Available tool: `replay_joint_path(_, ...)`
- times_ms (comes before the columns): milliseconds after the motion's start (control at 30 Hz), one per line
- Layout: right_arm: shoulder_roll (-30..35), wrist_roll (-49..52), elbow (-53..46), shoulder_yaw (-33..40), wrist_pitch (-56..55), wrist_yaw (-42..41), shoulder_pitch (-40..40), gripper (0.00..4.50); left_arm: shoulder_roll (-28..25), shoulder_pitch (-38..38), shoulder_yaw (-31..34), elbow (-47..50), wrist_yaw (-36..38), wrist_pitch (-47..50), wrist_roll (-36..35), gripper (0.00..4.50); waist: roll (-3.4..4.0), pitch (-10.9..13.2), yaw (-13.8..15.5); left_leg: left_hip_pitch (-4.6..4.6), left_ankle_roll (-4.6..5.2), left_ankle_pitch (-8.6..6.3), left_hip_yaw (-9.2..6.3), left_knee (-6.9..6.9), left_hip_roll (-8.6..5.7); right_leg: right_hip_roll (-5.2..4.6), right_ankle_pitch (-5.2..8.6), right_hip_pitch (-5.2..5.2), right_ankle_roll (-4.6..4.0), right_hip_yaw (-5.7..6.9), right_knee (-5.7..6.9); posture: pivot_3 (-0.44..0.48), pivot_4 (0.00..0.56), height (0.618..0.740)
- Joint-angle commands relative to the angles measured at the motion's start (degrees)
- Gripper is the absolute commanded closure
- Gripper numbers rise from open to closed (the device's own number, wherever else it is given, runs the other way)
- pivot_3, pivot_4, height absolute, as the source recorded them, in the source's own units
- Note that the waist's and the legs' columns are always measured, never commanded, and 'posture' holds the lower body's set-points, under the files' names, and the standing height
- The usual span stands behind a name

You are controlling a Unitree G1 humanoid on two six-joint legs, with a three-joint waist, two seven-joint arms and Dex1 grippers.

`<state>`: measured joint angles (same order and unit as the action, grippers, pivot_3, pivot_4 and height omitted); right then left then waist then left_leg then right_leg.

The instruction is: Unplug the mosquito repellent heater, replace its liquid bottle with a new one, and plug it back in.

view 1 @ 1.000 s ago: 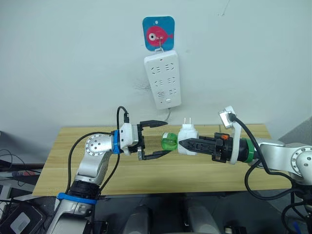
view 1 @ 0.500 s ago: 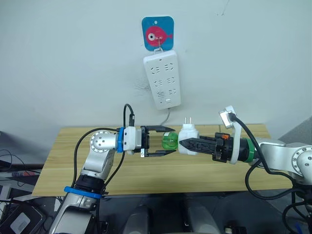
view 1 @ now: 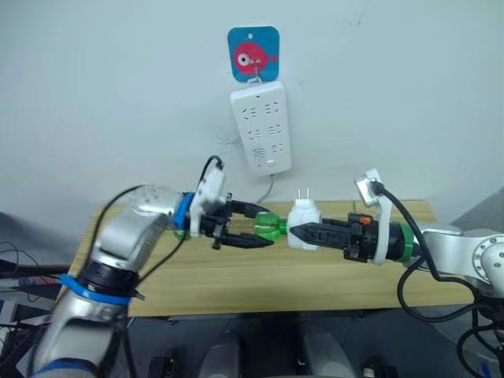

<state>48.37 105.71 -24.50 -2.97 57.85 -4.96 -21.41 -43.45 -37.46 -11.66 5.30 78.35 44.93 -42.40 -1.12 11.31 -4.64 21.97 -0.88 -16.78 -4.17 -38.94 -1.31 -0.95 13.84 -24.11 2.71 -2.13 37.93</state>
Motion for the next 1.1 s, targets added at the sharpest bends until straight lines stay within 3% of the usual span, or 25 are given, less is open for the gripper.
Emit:
replay_joint_path(33, 0.7, -1.6, -2.3, 0.5, 1.1, -1.8, -0.1, 1.48, -1.3, -5.1, 1.2, 0.7, 1.5, 18.7, -10.6, 2.23, 0.0, 0.0, -0.3, -0.02, 0.01, 0.0, 0.05, 0.01, -0.01, 0.0, 0.02, 0.0, 0.04, -0.02, 0.01, -0.125, 0.172, 0.74)
replay_joint_path(133, 0.7, -1.9, -2.4, 0.5, 0.9, -2.1, -0.1, 1.48, -2.0, -5.5, 0.6, 0.0, 2.5, 21.6, -10.0, 2.23, 0.0, 0.0, -0.5, -0.03, 0.01, -0.01, 0.07, 0.03, -0.01, -0.02, 0.03, -0.03, 0.05, -0.05, 0.0, -0.13, 0.17, 0.74)
replay_joint_path(233, 1.7, -3.0, -2.1, 1.1, 1.2, -1.9, 0.9, 1.48, -4.2, -2.0, -0.4, 1.0, 4.8, 17.3, -6.0, 2.23, 0.01, 0.0, -0.5, -0.03, 0.01, -0.01, 0.06, 0.08, 0.02, -0.08, -0.11, -0.1, -0.22, -0.09, 0.03, -0.139, 0.173, 0.74)
replay_joint_path(367, 5.5, -11.0, 1.1, 1.4, 3.5, -2.1, 4.4, 1.48, -5.9, 5.5, -0.4, 1.4, 4.6, 3.6, 2.6, 2.23, 0.01, 0.0, -0.2, -0.05, 0.0, 0.0, 0.03, 0.12, 0.04, -0.21, -0.1, -0.08, -0.3, -0.2, 0.01, -0.13, 0.182, 0.74)
replay_joint_path(533, 5.4, -28.7, 7.8, -2.6, 4.6, 0.9, 3.4, 1.48, -2.6, 13.6, 0.7, 1.5, 0.3, -13.8, 12.0, 2.23, -0.04, 0.1, 0.2, -0.01, -0.01, 0.0, 0.19, 0.07, 0.0, -0.33, -0.11, -0.05, -0.31, -0.29, -0.17, -0.114, 0.194, 0.74)
replay_joint_path(633, 4.1, -41.6, 11.8, -6.5, 3.9, 1.0, 1.5, 1.48, 0.1, 17.2, 1.5, 1.5, -3.0, -21.2, 15.5, 2.23, -0.08, 0.1, 0.3, -0.05, -0.01, 0.0, 0.32, 0.07, 0.0, -0.37, -0.12, -0.05, -0.3, -0.39, -0.2, -0.105, 0.204, 0.74)
replay_joint_path(733, -1.2, -50.8, 22.6, -8.8, 9.1, 5.8, -3.7, 1.48, 2.9, 21.1, 2.4, 3.0, -7.1, -24.8, 17.3, 2.23, -0.11, 0.3, 0.1, -0.04, -0.01, 0.0, 0.29, 0.08, 0.04, -0.37, -0.13, -0.07, -0.32, -0.44, -0.17, -0.094, 0.213, 0.74)
replay_joint_path(833, -6.0, -57.0, 31.7, -6.5, 10.2, 7.8, -8.0, 1.48, 3.9, 24.3, 2.0, 5.4, -8.6, -26.3, 18.2, 2.23, -0.07, 0.7, 0.2, -0.04, -0.01, 0.0, 0.31, 0.08, 0.06, -0.37, -0.18, -0.1, -0.39, -0.49, -0.11, -0.086, 0.22, 0.74)
replay_joint_path(1100, -10.9, -69.3, 44.6, -6.4, 11.0, 1.1, -14.5, 1.48, 6.2, 25.5, 0.9, 6.3, -11.1, -28.8, 20.2, 2.23, 0.23, 1.0, 0.3, 0.01, 0.01, -0.01, 0.16, 0.11, 0.0, -0.35, -0.19, -0.1, -0.39, -0.33, -0.05, -0.075, 0.225, 0.74)
